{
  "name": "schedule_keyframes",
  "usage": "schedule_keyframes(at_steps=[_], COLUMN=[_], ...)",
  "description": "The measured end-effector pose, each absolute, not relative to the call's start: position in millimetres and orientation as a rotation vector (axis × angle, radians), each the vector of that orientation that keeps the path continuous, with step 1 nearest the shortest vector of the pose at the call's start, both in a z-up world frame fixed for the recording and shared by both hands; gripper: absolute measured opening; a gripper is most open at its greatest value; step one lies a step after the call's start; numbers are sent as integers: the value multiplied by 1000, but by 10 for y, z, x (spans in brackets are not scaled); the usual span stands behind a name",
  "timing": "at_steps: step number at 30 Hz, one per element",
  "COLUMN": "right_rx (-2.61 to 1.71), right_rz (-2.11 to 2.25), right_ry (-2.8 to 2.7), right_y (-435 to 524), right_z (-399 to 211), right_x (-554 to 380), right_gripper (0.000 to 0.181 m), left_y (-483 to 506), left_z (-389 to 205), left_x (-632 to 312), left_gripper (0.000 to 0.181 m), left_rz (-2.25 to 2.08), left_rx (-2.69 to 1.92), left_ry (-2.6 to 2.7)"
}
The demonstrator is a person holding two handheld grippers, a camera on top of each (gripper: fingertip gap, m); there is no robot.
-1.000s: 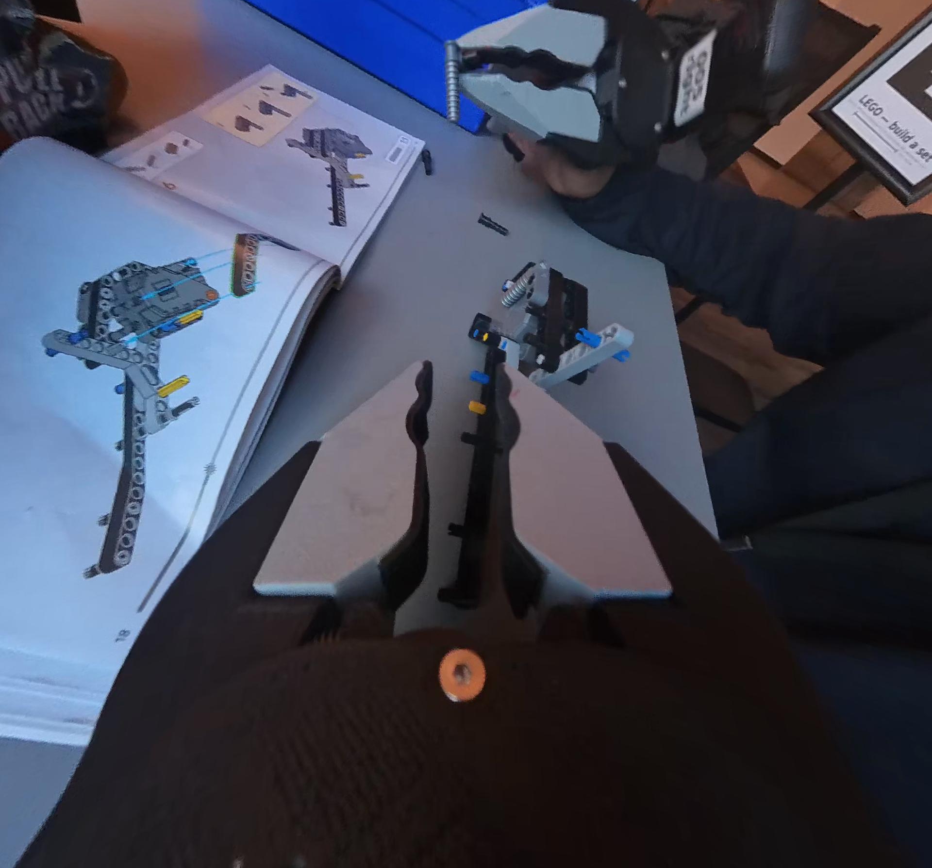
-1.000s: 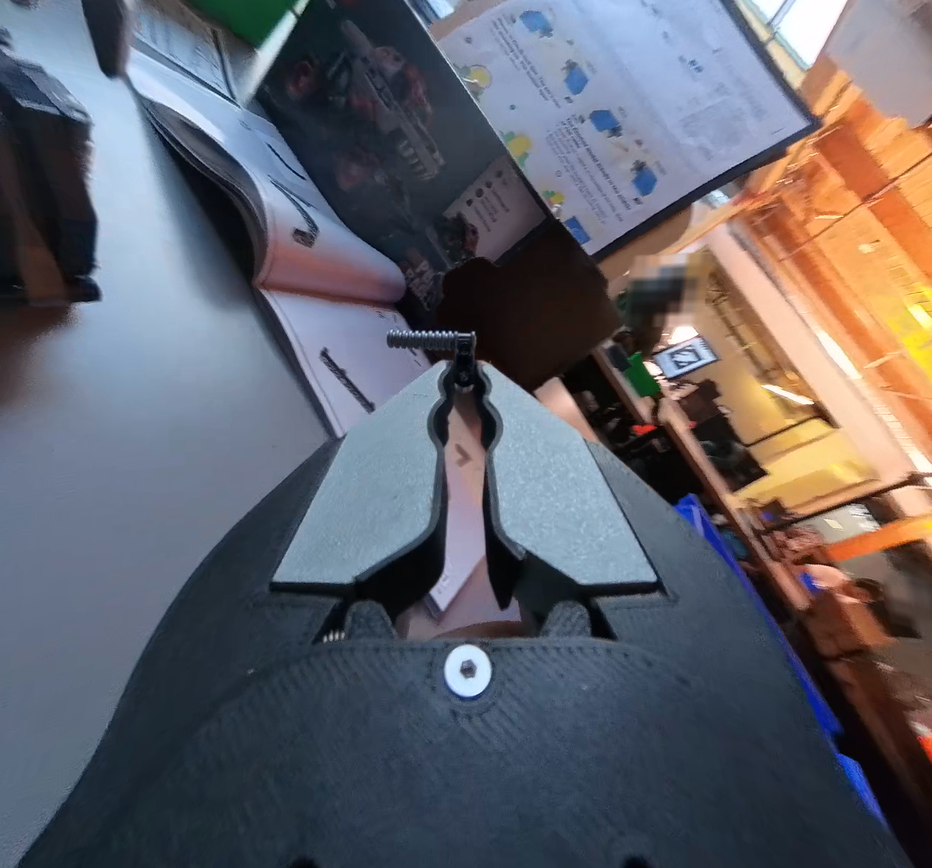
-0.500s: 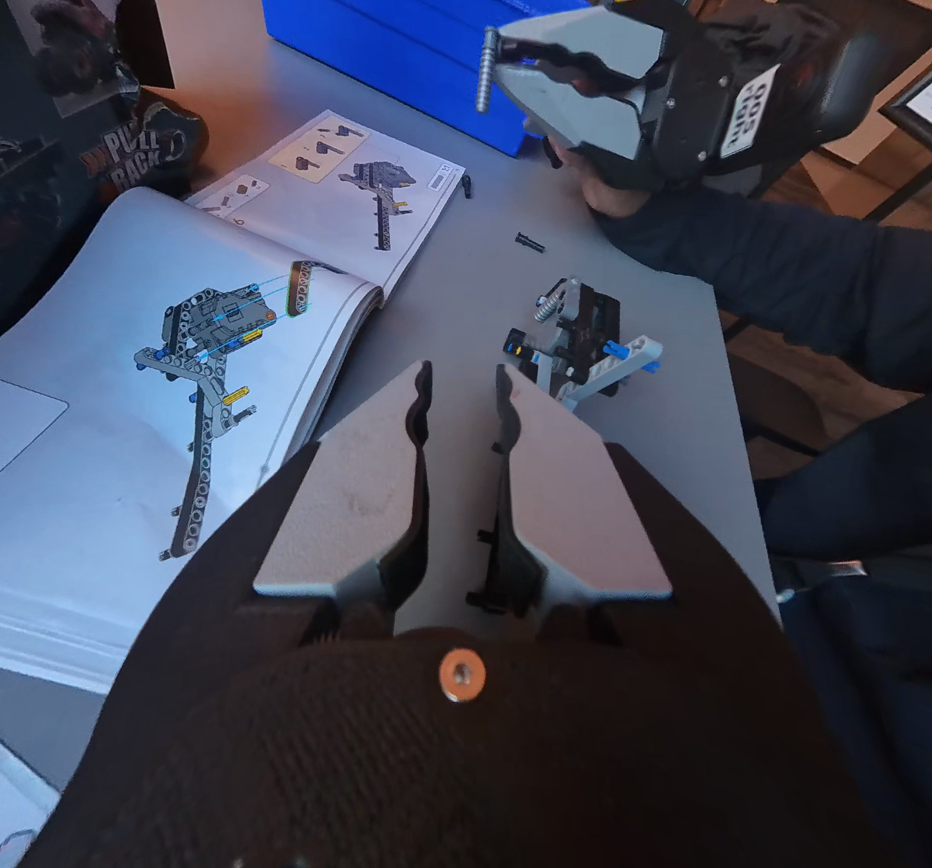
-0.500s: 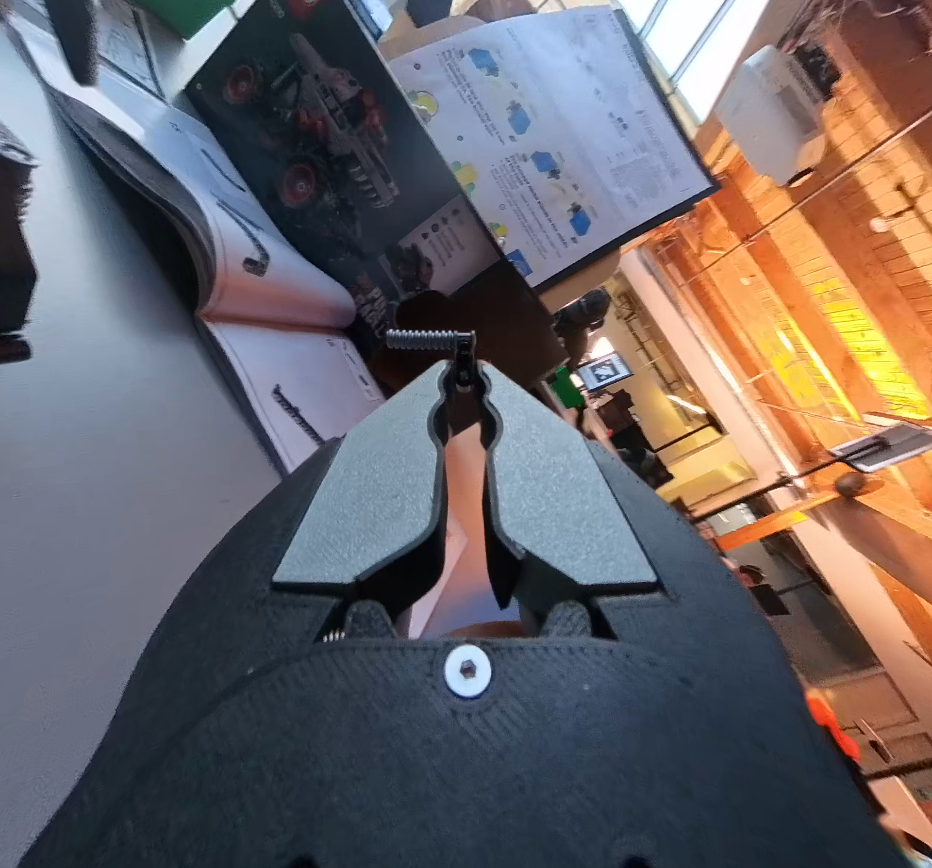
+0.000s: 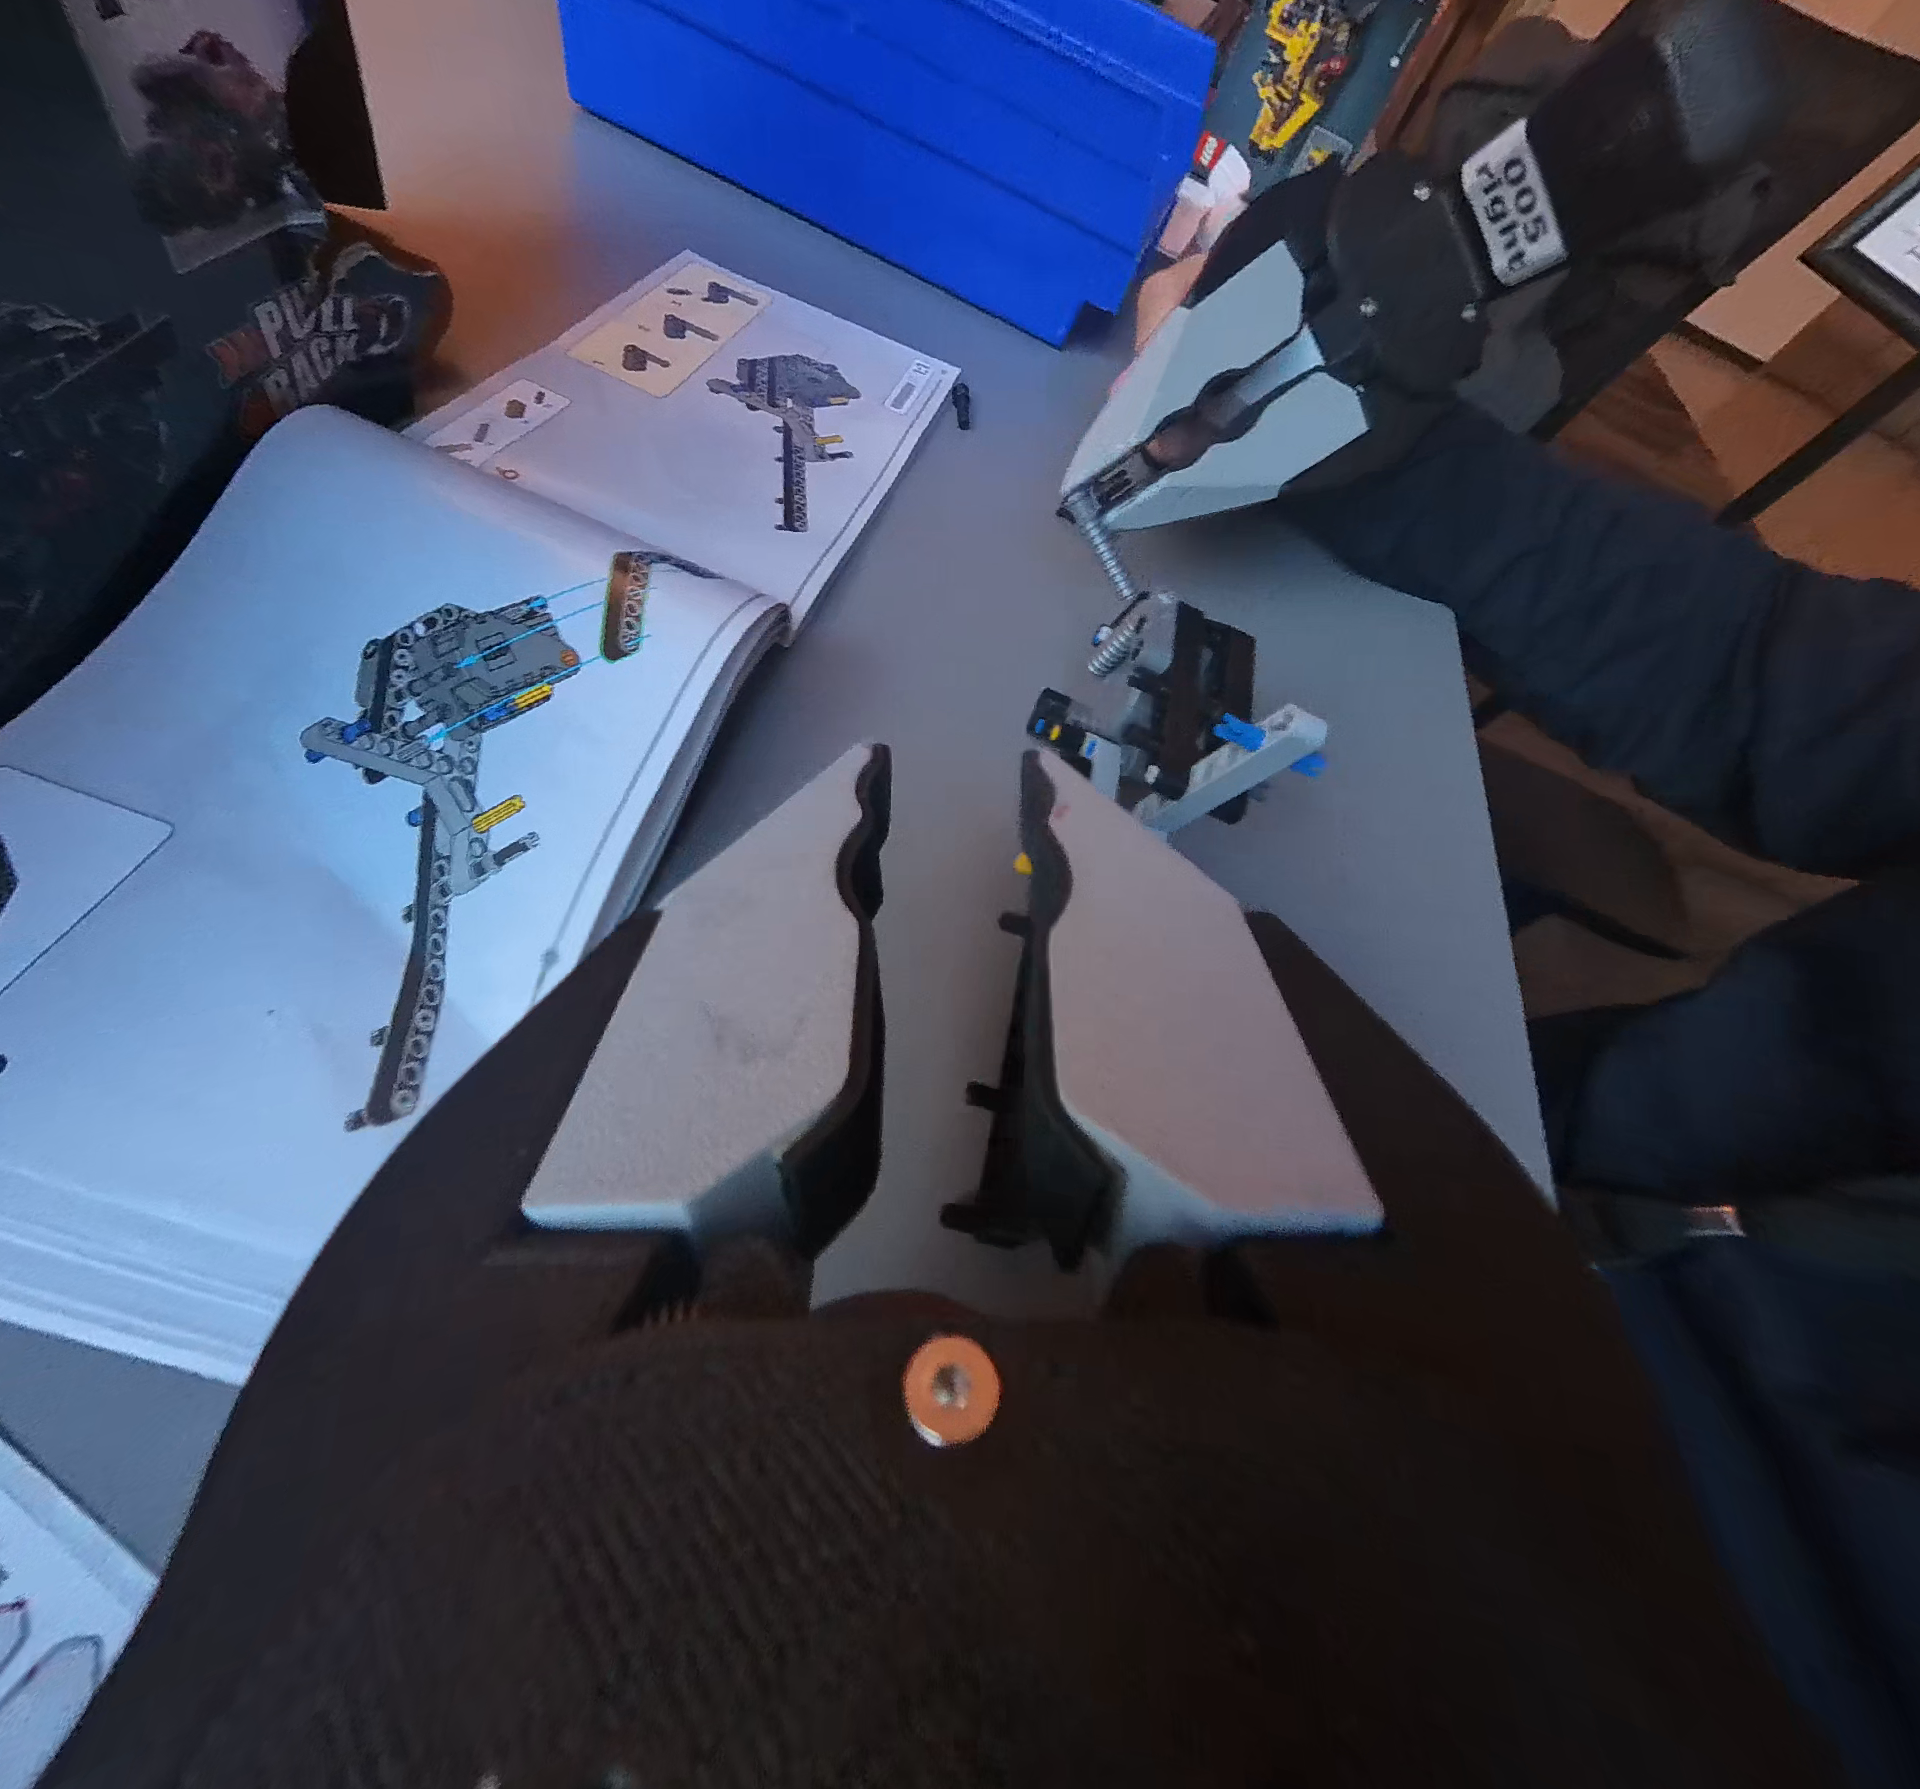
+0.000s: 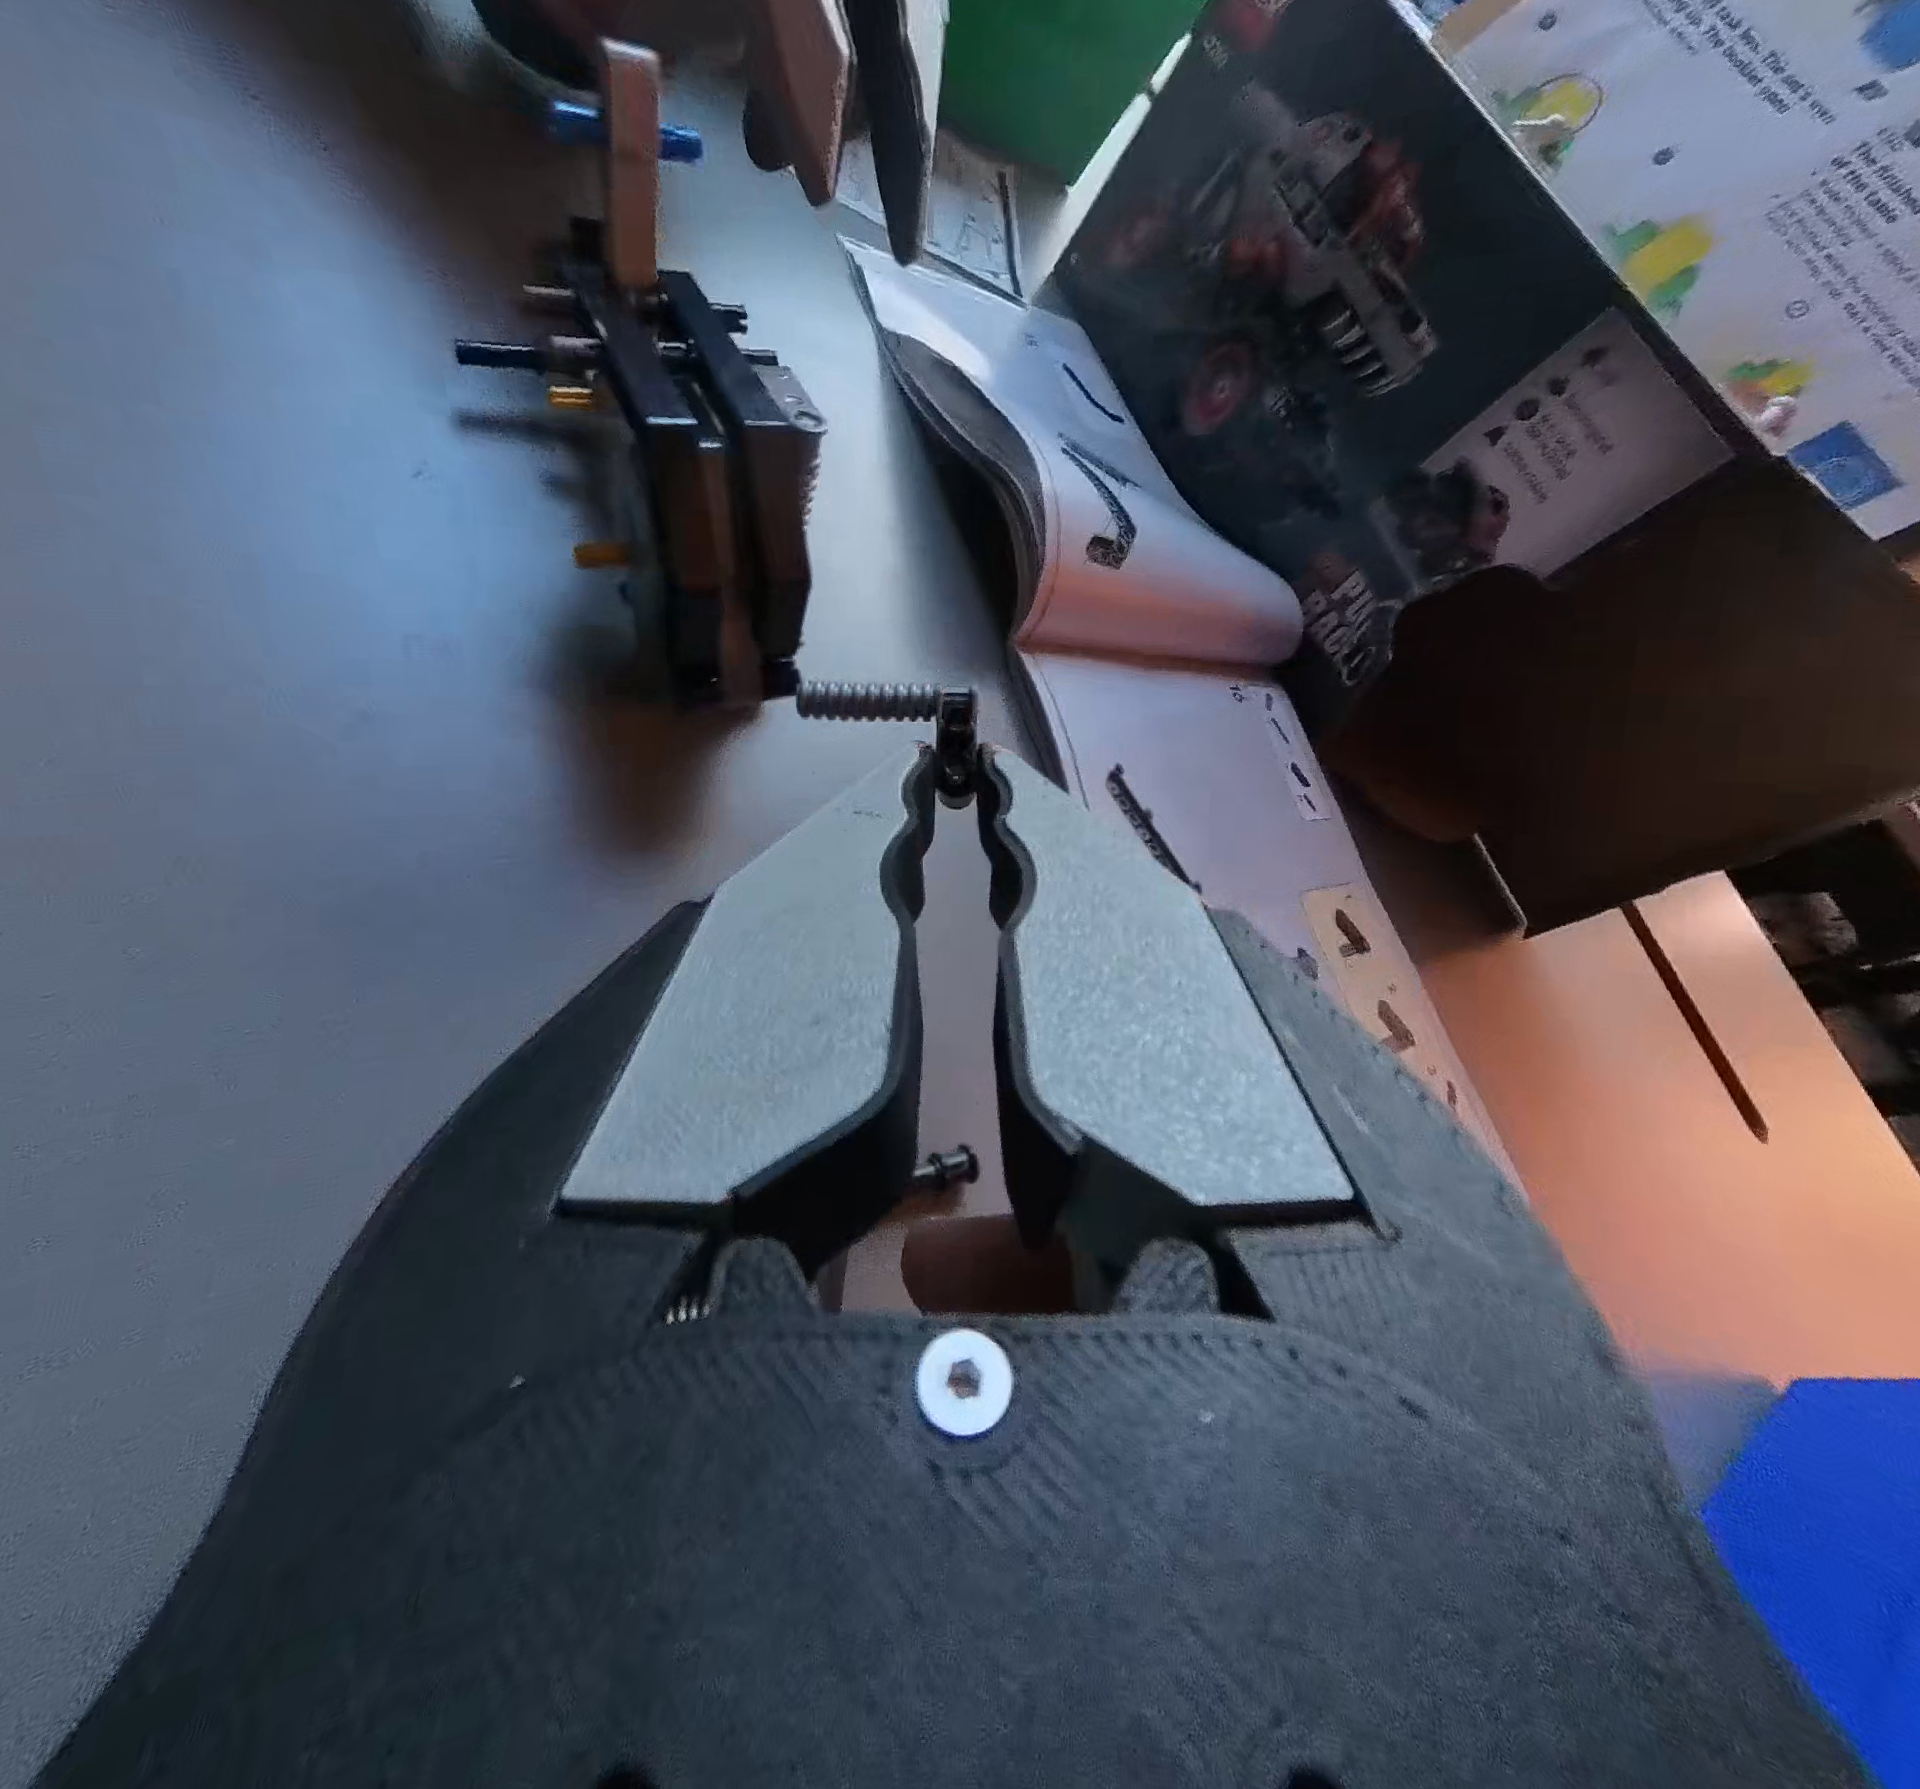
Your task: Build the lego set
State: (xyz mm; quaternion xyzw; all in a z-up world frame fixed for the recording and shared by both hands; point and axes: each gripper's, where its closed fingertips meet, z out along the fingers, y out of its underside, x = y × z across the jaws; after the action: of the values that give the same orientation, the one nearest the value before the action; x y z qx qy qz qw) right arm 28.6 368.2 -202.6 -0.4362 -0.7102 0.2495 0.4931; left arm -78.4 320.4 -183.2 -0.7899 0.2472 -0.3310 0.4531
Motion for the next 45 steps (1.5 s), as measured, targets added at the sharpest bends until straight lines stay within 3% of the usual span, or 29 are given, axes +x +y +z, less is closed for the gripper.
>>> schedule_keyframes(at_steps=[9,13,19,24,26,31,36,40,45], right_rx=[-1114,-1116,-1034,-921,-994,-980,-1249,-1241,-1262], right_rz=[492,576,793,1040,968,802,788,955,836], right_ry=[-1986,-2054,-2077,-1942,-1781,-1565,-1637,-1594,-1520], right_y=[3654,3622,3566,3695,4020,4262,4434,4203,4210], right_z=[-2434,-2415,-2224,-1774,-1690,-1541,-1762,-1621,-1703], right_x=[426,452,526,355,130,92,252,184,6], right_gripper=[6,16,17,16,23,20,31,22,13], left_y=[3133,3133,3213,3246,3281,3367,3315,3240,3222], left_z=[-1878,-1887,-1915,-1545,-1563,-1634,-1590,-1477,-1488], left_x=[-752,-750,-925,-1088,-1175,-1301,-1207,-1138,-1112], left_gripper=[23,24,25,29,31,31,31,31,30], left_rz=[-758,-819,-740,-836,-770,-640,-900,-977,-892], left_rx=[-1996,-2003,-2039,-1905,-1901,-1908,-1892,-1847,-1837], left_ry=[673,650,643,560,570,562,455,477,549])
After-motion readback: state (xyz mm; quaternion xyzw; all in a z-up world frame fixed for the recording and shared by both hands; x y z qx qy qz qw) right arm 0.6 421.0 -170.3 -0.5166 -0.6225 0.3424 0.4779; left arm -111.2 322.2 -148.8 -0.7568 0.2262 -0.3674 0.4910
